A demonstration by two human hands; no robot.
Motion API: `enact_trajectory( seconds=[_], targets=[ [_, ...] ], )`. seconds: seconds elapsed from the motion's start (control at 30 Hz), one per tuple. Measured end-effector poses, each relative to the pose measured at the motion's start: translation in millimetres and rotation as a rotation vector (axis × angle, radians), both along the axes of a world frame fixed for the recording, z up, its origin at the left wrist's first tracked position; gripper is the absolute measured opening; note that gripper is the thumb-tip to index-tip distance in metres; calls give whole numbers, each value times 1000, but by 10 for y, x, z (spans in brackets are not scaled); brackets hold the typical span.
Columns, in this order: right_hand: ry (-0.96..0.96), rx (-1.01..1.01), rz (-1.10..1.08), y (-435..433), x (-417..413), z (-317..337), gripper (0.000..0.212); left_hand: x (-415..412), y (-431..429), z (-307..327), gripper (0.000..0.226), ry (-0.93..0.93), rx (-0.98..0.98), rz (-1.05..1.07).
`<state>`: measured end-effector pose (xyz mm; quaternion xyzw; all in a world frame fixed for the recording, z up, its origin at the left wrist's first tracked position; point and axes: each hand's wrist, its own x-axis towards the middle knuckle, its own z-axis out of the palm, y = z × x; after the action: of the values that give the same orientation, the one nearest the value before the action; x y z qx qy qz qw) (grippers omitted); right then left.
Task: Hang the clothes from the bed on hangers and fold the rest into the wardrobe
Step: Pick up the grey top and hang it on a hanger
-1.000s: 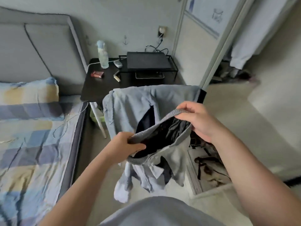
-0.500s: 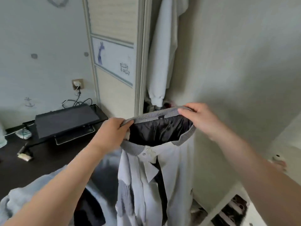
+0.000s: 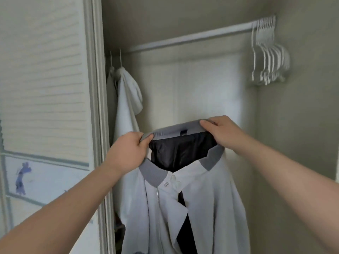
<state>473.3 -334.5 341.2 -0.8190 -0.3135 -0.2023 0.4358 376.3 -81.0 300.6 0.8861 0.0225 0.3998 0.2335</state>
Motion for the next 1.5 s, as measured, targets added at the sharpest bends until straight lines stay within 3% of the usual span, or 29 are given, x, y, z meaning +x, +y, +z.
enact_trajectory(
  seconds=[0.17, 0.37, 0.67, 0.73, 0.83, 0.93, 1.2, 1.5],
  targets=[
    [-136, -63, -148, -55, 372, 826, 48, 585, -32, 832, 54, -86, -42, -92],
    [-266, -281, -357, -153, 679, 1554, 44, 1082, -203, 1663, 55, -192, 87, -36],
    [-520, -580, -814, -275, 924, 2081, 12, 1499, -778, 2665, 39, -231, 281, 117],
    [-627, -622, -967, -303, 985, 2105, 5, 1589, -896, 2762, 31, -204, 342, 159],
    [-717, -663, -1194, -387, 1106, 2169, 36, 1713, -1041, 2808, 18, -173, 420, 216],
    [-667, -661, -1307, -492, 1225, 2191, 43, 1835, -1099, 2787, 16, -155, 462, 234],
    [-650, -626, -1360, -633, 1385, 2287, 32, 1933, -981, 2779, 31, -102, 420, 238],
    [-602, -608, -1390, -815, 1490, 2284, 38, 1773, -832, 2761, 23, -132, 439, 262]
  ],
)
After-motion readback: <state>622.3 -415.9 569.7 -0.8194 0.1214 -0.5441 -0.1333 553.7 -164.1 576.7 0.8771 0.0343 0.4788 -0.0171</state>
